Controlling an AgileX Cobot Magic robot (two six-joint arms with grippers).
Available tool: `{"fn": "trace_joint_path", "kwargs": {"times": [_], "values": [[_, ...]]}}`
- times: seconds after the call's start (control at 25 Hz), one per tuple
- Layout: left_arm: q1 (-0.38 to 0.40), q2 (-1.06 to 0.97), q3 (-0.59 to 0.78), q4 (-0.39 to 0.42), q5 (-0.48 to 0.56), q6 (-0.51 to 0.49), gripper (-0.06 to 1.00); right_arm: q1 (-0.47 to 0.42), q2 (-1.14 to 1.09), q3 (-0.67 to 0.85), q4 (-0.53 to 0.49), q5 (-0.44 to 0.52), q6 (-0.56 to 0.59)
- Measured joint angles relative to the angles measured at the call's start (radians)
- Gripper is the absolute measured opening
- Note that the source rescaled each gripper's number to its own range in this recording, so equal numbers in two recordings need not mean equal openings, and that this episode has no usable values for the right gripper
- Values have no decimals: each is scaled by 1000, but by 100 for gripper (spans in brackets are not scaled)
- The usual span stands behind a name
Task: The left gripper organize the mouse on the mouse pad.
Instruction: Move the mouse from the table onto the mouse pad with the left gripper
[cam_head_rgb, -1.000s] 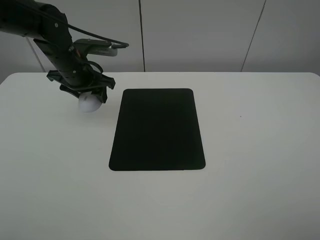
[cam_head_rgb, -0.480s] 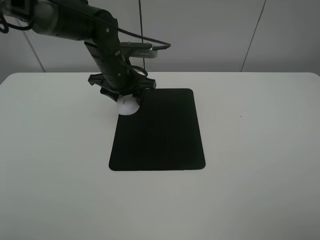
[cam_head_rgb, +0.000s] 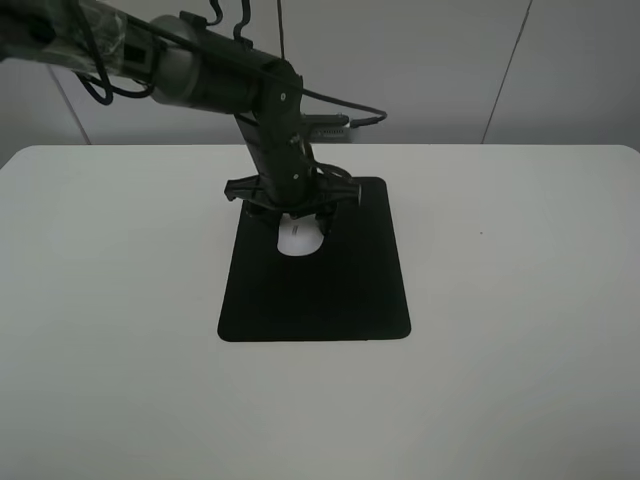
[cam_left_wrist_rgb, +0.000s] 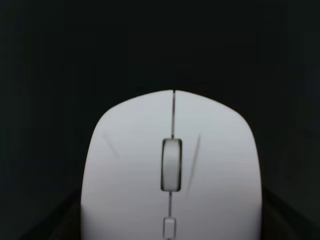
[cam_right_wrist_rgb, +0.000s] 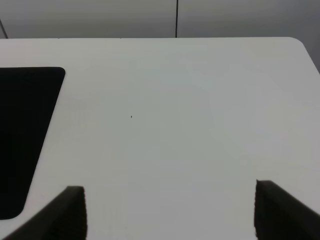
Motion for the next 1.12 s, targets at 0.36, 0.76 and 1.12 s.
{"fn": "trace_joint_path", "kwargs": {"times": [0.36,0.76,1.12], "values": [[-30,14,-6,-1,-77,-129,0,0,0,0,0,0,0],[-32,65,-9,0,-85,-155,0,0,0,0,0,0,0],[-32,69,-9,4,-86,-155,0,0,0,0,0,0,0]]}}
